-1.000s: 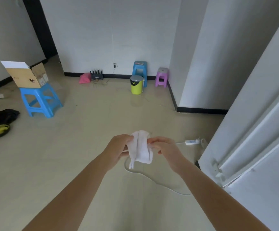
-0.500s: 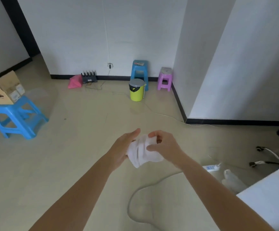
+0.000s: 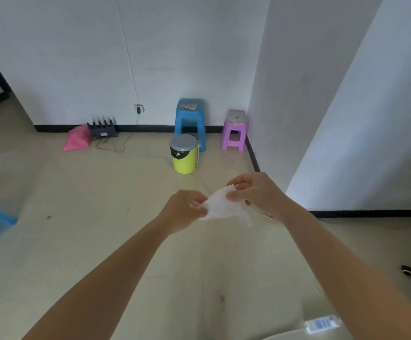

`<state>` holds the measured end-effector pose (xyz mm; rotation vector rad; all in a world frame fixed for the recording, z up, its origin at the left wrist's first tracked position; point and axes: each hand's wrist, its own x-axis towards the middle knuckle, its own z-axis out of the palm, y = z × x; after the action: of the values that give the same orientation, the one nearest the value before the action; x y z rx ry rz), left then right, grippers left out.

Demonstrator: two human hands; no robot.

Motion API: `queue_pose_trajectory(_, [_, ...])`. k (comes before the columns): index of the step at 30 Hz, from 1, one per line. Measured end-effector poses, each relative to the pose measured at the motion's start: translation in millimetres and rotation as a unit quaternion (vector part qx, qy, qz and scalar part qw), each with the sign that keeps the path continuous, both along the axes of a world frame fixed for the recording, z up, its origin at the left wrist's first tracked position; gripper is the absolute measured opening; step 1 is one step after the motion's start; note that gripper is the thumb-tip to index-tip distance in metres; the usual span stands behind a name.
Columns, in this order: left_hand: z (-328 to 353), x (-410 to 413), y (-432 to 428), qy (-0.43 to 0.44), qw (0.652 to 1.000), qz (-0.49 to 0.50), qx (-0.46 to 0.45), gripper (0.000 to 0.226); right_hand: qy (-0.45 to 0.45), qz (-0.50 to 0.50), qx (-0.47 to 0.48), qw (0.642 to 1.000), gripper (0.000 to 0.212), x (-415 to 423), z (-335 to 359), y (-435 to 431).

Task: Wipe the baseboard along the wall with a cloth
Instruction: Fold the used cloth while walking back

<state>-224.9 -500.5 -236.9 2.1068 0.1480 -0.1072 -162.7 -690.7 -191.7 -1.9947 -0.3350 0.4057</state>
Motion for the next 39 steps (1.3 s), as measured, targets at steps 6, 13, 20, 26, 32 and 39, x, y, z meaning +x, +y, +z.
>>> queue_pose_trajectory(6, [33.2,173.7,30.7,-0.008,0.991,0.055,-0.118,0.015,-0.05,-0.006,-0.041,0.998,0.008,170.9,29.3,14.7])
queue_pose_trajectory(13, [14.4,401.1,88.3,0.002,0.997,0.027,-0.071,0.016,-0.077,-0.045,-0.121,0.989,0.006,385.4,-4.3,62.1])
queue_pose_trajectory(20, [-14.9,621.2,114.0,0.008,0.996,0.003,0.09,0.042,-0.087,-0.096,-0.162,0.978,0.007,581.9,-14.5,99.7])
queue_pose_trajectory(26, [-15.3,774.7,90.3,-0.001,0.996,-0.086,0.017,0.048,-0.077,-0.075,-0.146,0.983,0.008,731.6,-16.1,108.5])
queue_pose_trajectory(32, [-28.6,936.0,78.6,0.084,0.985,-0.097,-0.113,0.043,-0.095,-0.073,-0.149,0.981,0.014,898.1,-36.0,97.1])
queue_pose_trajectory(39, [-42.2,1105.0,64.9,0.01,0.998,-0.059,0.022,0.023,-0.059,-0.049,-0.123,0.989,0.01,1078.3,-35.8,92.9])
